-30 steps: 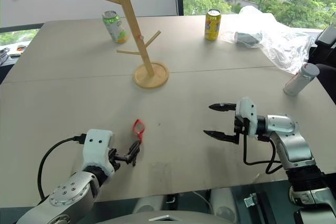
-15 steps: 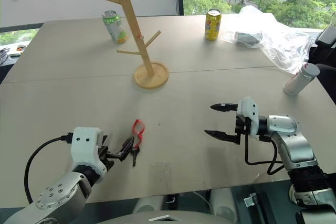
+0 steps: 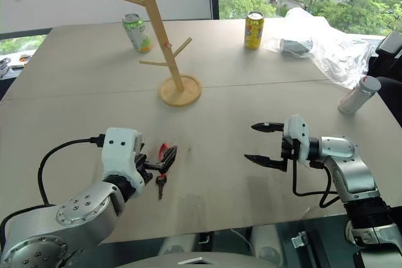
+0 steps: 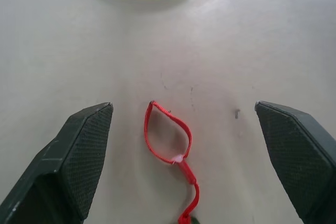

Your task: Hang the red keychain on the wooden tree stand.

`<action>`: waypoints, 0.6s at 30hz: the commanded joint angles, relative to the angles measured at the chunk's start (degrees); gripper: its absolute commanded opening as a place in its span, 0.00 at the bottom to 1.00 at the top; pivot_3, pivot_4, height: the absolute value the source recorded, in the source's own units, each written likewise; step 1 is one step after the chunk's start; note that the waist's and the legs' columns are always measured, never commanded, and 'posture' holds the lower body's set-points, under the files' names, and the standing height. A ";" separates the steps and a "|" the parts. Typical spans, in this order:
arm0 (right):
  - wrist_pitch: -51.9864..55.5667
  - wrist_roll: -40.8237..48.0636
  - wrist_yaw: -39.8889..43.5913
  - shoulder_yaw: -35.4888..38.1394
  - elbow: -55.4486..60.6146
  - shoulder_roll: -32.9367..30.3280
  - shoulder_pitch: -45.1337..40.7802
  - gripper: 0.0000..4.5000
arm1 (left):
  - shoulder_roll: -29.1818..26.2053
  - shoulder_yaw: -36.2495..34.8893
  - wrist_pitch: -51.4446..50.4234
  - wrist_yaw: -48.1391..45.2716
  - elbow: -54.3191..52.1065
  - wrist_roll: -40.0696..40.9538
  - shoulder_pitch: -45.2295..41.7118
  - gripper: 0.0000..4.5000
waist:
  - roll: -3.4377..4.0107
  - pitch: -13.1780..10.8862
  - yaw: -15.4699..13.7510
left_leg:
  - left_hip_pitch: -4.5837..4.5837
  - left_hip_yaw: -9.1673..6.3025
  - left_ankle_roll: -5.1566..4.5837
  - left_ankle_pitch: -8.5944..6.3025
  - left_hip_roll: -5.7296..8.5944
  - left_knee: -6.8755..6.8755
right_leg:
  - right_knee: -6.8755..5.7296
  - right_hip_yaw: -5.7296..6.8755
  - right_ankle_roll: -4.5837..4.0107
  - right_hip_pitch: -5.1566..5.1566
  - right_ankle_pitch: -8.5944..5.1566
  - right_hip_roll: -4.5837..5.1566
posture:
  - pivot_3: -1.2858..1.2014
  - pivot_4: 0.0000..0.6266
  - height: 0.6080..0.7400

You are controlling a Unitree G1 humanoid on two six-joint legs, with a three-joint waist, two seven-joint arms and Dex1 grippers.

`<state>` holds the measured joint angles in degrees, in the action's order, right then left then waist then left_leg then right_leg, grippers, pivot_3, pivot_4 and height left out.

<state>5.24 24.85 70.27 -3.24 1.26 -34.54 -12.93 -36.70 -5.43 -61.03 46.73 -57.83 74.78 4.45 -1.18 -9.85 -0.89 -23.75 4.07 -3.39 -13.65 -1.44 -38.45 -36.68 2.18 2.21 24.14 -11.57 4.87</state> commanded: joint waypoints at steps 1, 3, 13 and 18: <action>0.03 0.80 -0.13 1.54 2.00 -0.72 0.00 0.99 | -4.41 0.47 2.35 6.33 -0.75 8.15 -1.17 1.00 | -0.01 0.00 -0.04 | 0.03 0.00 0.00 0.00 0.01 -0.01 | 0.00 0.01 0.00 -0.04 0.00 0.02 | 0.52 0.24 1.00; 0.26 0.78 -0.36 1.53 2.07 -0.68 -0.07 0.99 | -7.44 1.10 4.50 9.40 -0.16 12.45 -1.46 1.00 | -0.02 -0.01 -0.03 | 0.03 0.00 0.01 0.00 0.04 0.00 | 0.02 -0.01 0.00 -0.05 0.00 0.06 | 0.52 0.24 1.00; 0.86 0.66 -1.53 1.11 2.05 0.05 -0.74 0.99 | -17.65 7.85 12.84 16.08 4.48 24.25 -3.71 1.00 | -0.02 -0.03 -0.05 | 0.03 0.00 0.04 0.01 0.05 0.01 | 0.08 0.03 -0.01 -0.08 0.00 0.10 | 0.52 0.24 1.00; 0.82 0.66 -1.91 1.05 2.13 0.13 -0.94 0.99 | -19.20 9.28 14.22 14.64 6.30 22.93 -3.09 1.00 | -0.02 -0.04 -0.06 | 0.03 0.02 0.11 0.04 0.06 0.03 | 0.10 0.03 0.00 -0.08 0.00 0.09 | 0.52 0.24 1.00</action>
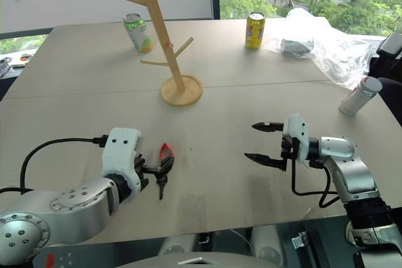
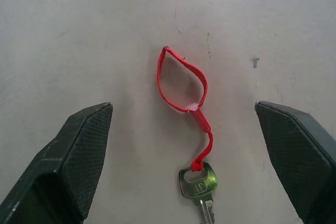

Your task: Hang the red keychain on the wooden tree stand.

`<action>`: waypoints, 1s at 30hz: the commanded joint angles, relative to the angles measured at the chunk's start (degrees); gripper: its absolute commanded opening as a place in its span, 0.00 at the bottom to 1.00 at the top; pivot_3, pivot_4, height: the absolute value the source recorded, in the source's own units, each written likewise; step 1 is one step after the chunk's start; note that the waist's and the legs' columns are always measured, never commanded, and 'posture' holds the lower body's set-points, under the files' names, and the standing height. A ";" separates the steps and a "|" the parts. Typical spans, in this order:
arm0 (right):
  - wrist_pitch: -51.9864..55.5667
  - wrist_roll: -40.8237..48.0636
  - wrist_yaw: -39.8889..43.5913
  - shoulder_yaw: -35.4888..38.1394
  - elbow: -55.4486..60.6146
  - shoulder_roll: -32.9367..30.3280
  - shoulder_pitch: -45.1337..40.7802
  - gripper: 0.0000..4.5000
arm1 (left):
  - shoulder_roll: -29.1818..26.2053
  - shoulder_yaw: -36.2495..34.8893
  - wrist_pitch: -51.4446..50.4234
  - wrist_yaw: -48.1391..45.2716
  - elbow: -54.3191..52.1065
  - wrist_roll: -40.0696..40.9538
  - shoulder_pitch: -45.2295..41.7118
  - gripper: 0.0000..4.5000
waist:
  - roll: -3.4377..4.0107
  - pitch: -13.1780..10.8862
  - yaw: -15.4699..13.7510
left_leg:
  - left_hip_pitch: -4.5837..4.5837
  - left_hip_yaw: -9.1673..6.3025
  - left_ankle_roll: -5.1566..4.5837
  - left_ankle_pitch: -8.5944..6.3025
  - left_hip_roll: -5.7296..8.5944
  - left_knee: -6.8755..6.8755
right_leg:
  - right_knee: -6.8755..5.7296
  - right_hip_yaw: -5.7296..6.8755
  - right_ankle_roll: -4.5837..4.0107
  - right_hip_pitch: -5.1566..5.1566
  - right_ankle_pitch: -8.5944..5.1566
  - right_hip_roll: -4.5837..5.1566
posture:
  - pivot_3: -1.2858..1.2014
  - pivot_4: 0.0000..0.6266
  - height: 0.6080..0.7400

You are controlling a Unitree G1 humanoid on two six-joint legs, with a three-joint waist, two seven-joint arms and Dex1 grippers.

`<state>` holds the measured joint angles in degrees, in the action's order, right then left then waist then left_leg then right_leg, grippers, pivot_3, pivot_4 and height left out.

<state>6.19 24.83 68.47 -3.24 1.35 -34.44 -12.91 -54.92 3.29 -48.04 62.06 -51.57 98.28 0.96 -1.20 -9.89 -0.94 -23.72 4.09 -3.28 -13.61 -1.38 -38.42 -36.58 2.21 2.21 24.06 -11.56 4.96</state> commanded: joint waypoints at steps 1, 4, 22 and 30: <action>-0.06 0.72 -0.19 1.06 2.09 0.00 -1.03 0.99 | -1.08 1.10 1.17 -1.09 0.39 -0.92 0.72 1.00 | 0.00 0.00 0.00 | 0.00 0.00 0.00 0.00 0.00 0.00 | 0.00 0.00 0.00 0.00 0.00 0.00 | 0.52 0.24 1.00; 0.07 0.78 -0.43 1.08 2.24 -0.02 -1.22 0.99 | -0.50 2.76 1.43 -2.30 1.47 -2.33 1.32 1.00 | 0.01 -0.01 0.01 | 0.00 0.02 0.00 0.00 0.00 0.01 | 0.02 0.00 0.00 0.00 0.00 0.00 | 0.52 0.24 1.00; 0.93 0.90 -1.65 1.40 3.36 -0.26 -1.01 0.99 | 0.60 4.84 -0.47 -8.06 5.31 -7.99 1.53 1.00 | 0.01 -0.02 0.01 | -0.01 0.01 -0.04 -0.04 -0.01 0.06 | 0.06 0.02 0.01 0.01 0.00 0.01 | 0.52 0.24 1.00; 1.45 0.98 -1.95 1.48 3.78 -0.32 -0.94 1.00 | 1.17 4.60 -0.82 -9.25 5.24 -9.17 2.03 0.84 | 0.02 -0.02 -0.03 | -0.01 0.00 -0.05 -0.05 0.00 0.06 | 0.06 0.03 0.01 0.01 0.00 0.03 | 0.52 0.24 1.00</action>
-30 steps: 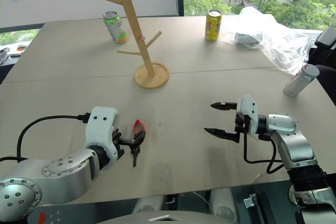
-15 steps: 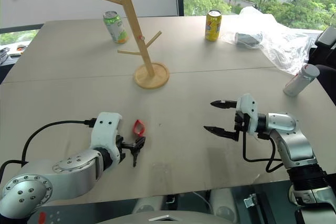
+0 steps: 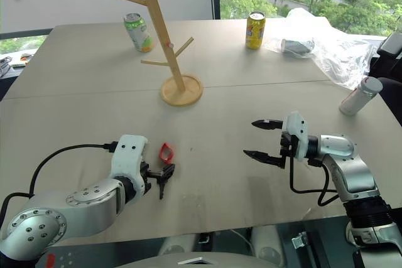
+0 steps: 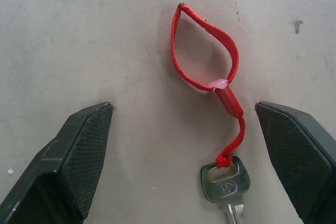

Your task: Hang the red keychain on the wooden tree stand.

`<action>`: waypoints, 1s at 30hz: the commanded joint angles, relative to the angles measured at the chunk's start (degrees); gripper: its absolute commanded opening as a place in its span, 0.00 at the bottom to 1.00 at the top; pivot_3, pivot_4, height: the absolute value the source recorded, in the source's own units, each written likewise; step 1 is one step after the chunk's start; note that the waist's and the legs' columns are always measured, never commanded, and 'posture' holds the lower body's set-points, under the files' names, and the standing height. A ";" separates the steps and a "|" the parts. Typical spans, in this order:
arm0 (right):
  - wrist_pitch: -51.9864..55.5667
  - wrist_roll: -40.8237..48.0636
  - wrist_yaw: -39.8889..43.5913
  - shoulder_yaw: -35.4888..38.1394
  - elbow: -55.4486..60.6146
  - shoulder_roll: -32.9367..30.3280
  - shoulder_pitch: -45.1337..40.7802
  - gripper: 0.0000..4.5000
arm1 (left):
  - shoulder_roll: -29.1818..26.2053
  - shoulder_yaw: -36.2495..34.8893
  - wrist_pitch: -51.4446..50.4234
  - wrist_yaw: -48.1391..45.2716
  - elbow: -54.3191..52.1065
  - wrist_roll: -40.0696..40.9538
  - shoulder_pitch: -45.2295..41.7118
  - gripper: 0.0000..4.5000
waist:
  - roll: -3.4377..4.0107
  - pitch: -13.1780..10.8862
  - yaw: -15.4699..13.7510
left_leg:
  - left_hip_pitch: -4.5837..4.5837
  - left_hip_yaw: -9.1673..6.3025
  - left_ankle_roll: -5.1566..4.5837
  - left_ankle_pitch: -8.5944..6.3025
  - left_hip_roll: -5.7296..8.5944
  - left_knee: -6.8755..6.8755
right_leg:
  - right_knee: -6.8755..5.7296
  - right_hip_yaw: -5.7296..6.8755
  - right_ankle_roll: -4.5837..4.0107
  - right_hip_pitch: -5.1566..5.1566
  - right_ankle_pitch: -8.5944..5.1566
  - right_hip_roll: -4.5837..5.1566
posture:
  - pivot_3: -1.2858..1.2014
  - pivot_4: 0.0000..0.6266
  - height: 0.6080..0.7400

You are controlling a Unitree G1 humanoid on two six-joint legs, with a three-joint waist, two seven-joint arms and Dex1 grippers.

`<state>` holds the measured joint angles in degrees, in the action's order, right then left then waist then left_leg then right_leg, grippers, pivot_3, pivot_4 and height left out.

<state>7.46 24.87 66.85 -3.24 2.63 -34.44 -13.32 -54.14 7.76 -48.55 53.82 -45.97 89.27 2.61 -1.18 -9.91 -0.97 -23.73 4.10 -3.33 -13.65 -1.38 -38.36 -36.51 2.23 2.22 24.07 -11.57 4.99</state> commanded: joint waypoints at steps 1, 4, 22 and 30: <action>0.28 0.97 -0.39 1.48 2.54 -0.31 -0.57 1.00 | 0.42 0.10 -0.38 -1.16 -0.35 -0.32 0.40 0.77 | 0.00 0.00 0.00 | 0.00 0.00 0.00 0.00 0.00 0.00 | 0.00 0.00 0.00 0.00 0.00 0.00 | 0.52 0.24 1.00; 0.65 1.12 -0.46 1.59 2.78 -0.40 -0.47 1.00 | 0.46 0.08 -0.52 -1.36 -0.49 -0.60 0.45 0.49 | 0.00 0.00 0.00 | 0.00 0.00 0.00 0.00 0.00 0.01 | 0.02 0.00 0.00 0.00 0.00 0.01 | 0.52 0.24 1.00; 3.93 4.14 -2.38 3.39 4.40 -0.15 -2.15 1.00 | 6.52 -4.46 5.54 -9.46 -3.00 -17.43 0.59 0.01 | 0.03 -0.06 0.09 | -0.04 0.00 0.00 -0.02 0.00 0.04 | 0.12 0.04 0.00 0.00 0.00 0.02 | 0.52 0.24 1.00; 15.84 13.95 -5.66 7.64 6.45 0.00 -12.27 1.00 | 12.48 -6.57 23.69 -27.05 -9.01 -51.28 -1.13 0.01 | 0.09 -0.12 -0.02 | -0.15 0.07 0.24 -0.16 -0.02 0.15 | 0.29 0.05 -0.01 0.11 0.03 0.03 | 0.52 0.24 1.00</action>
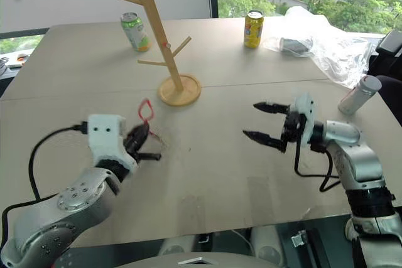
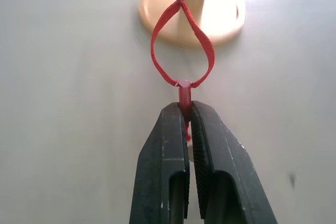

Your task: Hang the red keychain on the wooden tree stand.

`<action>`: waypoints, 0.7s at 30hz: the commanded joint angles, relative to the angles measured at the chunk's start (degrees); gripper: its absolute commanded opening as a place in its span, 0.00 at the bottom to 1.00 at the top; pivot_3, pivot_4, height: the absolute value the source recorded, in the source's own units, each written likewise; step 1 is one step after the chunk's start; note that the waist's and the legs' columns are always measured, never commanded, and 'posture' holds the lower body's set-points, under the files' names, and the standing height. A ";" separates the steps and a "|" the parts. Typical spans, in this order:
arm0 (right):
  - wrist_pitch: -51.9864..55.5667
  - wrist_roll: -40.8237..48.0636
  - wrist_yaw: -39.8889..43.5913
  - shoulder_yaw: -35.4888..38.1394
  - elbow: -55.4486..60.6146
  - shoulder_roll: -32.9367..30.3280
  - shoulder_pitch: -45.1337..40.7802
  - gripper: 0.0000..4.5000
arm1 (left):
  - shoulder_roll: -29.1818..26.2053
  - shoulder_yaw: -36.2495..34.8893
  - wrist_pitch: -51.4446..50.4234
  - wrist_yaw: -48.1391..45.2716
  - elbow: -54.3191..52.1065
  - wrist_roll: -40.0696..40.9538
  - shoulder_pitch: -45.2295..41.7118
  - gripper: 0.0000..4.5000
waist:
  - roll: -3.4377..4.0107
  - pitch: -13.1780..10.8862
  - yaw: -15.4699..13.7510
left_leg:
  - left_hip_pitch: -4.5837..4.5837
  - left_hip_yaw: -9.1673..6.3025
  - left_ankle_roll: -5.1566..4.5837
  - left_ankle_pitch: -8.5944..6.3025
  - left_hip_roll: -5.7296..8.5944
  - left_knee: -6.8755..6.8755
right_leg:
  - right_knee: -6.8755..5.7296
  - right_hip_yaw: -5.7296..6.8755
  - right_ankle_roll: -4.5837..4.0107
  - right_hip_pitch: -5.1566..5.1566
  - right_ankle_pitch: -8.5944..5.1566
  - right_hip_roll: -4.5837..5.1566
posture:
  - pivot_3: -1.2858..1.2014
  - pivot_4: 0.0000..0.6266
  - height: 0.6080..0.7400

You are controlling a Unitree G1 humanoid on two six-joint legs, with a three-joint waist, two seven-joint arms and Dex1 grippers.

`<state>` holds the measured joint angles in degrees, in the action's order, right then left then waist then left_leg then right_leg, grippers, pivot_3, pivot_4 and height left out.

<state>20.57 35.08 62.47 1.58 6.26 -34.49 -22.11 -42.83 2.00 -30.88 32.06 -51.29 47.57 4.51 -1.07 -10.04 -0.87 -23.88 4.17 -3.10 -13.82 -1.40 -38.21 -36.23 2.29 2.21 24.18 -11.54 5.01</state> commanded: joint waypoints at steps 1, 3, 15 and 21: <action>3.36 4.07 -1.68 3.01 2.60 0.16 -4.56 1.00 | 1.90 0.01 6.76 -6.77 -3.35 -12.42 -4.17 0.01 | -0.02 0.01 -0.22 | -0.01 -0.06 0.00 -0.01 0.00 0.00 | 0.02 0.06 0.00 -0.03 0.00 0.00 | 0.52 0.24 1.00; 4.34 4.57 -2.50 3.47 1.80 0.49 -6.71 1.00 | 3.66 1.82 7.38 -8.67 -1.86 -17.46 -6.81 0.01 | -0.02 0.01 -0.32 | -0.01 -0.07 -0.01 -0.01 0.00 0.03 | 0.10 0.09 -0.01 -0.06 0.00 0.01 | 0.52 0.24 1.00; 5.42 6.30 -5.83 4.56 1.49 3.38 -13.04 1.00 | 18.15 6.19 5.42 -15.26 10.29 -33.68 -23.12 0.01 | -0.09 -0.04 -0.03 | -0.13 -0.07 -0.40 0.10 0.05 0.02 | 0.26 0.12 0.24 -0.11 0.13 -0.11 | 0.52 0.24 1.00; 6.11 6.78 -5.80 4.11 2.97 3.54 -13.35 1.00 | 21.32 7.16 3.24 -19.83 13.13 -37.56 -22.92 0.01 | -0.09 -0.04 0.05 | -0.13 -0.09 -0.41 0.10 0.04 0.00 | 0.25 0.12 0.31 -0.11 0.17 -0.15 | 0.52 0.24 1.00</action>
<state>26.54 40.69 56.86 4.45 6.38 -30.87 -34.19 -21.72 8.76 -27.41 13.74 -37.30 11.80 -18.50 -1.16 -10.08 -0.82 -24.01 4.07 -3.50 -13.71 -1.37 -38.21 -35.98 2.41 2.51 24.08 -11.37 4.86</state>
